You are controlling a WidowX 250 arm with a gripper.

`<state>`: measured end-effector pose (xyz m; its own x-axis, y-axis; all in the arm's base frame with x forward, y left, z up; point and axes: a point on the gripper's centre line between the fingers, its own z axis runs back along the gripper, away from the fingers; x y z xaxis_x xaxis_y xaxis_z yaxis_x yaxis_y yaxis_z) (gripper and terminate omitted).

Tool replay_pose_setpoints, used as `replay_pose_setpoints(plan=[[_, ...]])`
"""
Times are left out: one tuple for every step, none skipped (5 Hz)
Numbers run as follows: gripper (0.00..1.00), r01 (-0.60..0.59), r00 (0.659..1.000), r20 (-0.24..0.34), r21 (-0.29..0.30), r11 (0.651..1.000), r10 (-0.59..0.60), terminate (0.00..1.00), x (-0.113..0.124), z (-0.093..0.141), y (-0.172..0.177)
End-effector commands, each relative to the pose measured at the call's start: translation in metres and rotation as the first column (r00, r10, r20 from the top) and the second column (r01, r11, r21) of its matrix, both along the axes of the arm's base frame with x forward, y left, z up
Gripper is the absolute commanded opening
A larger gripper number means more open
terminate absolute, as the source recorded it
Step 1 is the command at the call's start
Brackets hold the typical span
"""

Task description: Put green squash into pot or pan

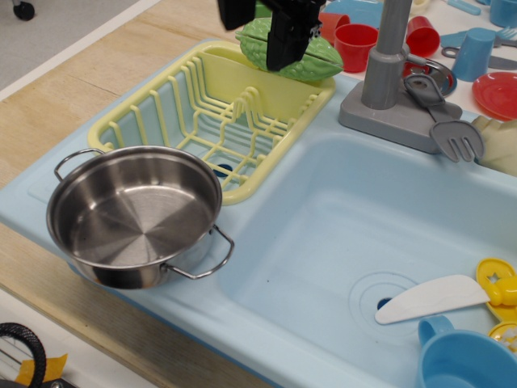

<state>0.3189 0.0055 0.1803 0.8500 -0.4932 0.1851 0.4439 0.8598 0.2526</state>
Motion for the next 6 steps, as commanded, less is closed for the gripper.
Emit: replay_pose_setpoints(plan=[[1.0,0.276,0.957,0.082,0.03,0.961,-0.277,0.0,0.009,0.016,-0.001],[1.0,0.413,0.909,0.061,-0.006,0.911,-0.412,0.0,0.025,0.015,-0.002],[1.0,0.495,0.868,0.049,-0.045,0.867,-0.493,0.0,0.04,0.008,-0.001],[1.0,0.512,0.859,0.041,-0.092,0.854,-0.51,0.0,0.045,0.0,0.001],[1.0,0.481,0.871,-0.006,-0.195,0.855,-0.491,0.0,0.047,-0.018,0.005],[1.0,0.439,0.881,-0.043,-0.299,0.847,-0.471,0.0,0.047,-0.034,0.01]])
